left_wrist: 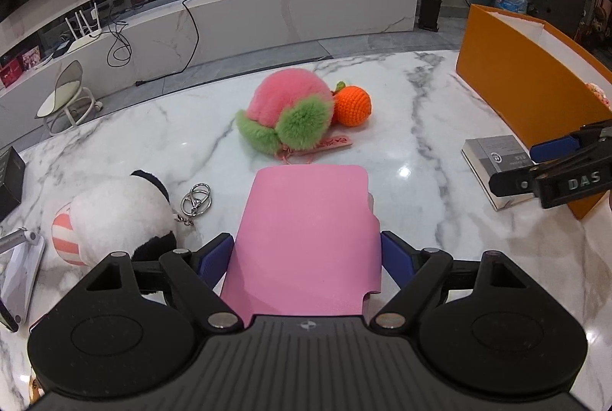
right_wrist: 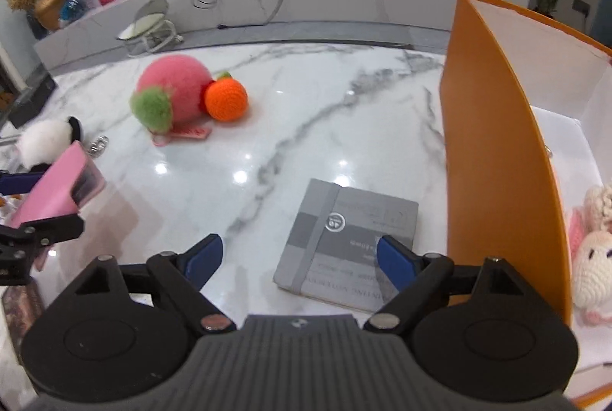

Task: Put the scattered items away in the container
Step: 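Close the right gripper on the grey notebook while the left gripper holds the pink wallet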

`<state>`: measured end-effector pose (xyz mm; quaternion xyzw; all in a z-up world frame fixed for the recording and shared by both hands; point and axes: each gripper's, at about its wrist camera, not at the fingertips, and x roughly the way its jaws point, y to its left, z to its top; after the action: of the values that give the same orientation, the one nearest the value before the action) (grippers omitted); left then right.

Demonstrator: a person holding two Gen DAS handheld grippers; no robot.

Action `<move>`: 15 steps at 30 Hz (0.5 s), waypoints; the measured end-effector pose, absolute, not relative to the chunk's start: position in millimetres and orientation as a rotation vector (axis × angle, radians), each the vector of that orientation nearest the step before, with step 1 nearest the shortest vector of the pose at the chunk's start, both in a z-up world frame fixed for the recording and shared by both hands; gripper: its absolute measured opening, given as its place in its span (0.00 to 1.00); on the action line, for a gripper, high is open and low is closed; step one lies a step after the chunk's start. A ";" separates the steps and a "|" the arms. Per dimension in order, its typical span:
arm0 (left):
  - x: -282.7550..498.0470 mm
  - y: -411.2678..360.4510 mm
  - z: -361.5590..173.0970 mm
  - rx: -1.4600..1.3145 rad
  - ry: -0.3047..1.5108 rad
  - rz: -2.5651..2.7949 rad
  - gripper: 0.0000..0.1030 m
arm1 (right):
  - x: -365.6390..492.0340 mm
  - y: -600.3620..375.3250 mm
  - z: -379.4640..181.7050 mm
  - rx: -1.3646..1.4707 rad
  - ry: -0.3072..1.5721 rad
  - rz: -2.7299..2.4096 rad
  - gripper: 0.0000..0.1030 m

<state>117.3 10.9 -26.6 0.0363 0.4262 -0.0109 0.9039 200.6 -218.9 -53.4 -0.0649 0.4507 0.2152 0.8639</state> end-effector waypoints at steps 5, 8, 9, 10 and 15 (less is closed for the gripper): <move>115.4 11.8 -27.2 0.077 0.887 -0.036 0.93 | 204.1 -206.8 -67.1 -0.133 0.969 0.302 0.88; 115.3 14.6 -26.7 0.071 0.887 -0.037 0.93 | 202.2 -202.1 -71.9 -0.154 0.927 0.251 0.89; 115.3 15.3 -26.4 0.069 0.887 -0.039 0.93 | 201.6 -200.4 -73.4 -0.165 0.916 0.240 0.91; 115.1 15.9 -26.0 0.067 0.887 -0.041 0.93 | 201.1 -198.6 -75.0 -0.181 0.910 0.235 0.92; 114.2 16.9 -24.2 0.062 0.883 -0.053 0.93 | 200.6 -193.2 -83.2 -0.212 0.873 0.196 1.00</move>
<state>114.2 16.9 -24.2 0.0298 0.4274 -0.0257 0.9032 200.6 -193.2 -83.2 -0.1025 0.4215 0.0947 0.8960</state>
